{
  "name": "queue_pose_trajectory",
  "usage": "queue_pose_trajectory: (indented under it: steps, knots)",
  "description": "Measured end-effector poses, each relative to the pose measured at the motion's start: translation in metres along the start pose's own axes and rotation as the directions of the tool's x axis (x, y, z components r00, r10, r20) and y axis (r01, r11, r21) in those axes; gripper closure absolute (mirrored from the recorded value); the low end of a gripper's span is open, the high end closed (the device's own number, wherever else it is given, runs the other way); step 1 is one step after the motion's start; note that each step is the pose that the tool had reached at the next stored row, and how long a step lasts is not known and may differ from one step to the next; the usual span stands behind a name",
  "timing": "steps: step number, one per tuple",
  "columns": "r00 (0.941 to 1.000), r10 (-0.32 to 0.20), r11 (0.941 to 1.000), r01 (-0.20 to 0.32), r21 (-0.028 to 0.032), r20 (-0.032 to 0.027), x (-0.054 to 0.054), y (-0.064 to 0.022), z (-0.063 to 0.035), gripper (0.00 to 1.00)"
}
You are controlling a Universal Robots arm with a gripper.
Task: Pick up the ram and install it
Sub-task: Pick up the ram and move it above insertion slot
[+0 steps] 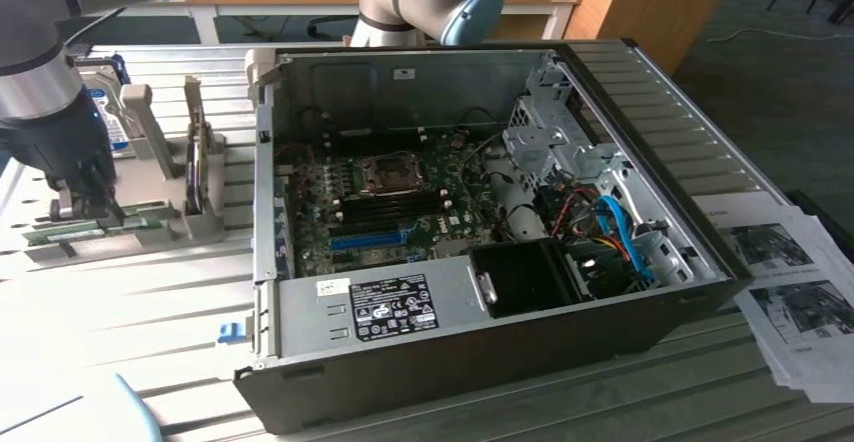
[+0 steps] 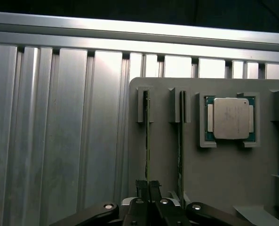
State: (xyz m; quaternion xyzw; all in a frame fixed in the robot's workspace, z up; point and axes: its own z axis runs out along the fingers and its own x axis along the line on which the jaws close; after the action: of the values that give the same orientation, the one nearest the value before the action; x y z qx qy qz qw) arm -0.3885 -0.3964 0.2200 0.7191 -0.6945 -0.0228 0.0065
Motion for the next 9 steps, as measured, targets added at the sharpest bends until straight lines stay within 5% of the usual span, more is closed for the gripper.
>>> queue_pose_trajectory:
  steps: [9]
  knots:
    - [1.0, 0.0, 1.0, 0.0, -0.0001, -0.0001, 0.0, 0.0007, -0.017, 0.89]
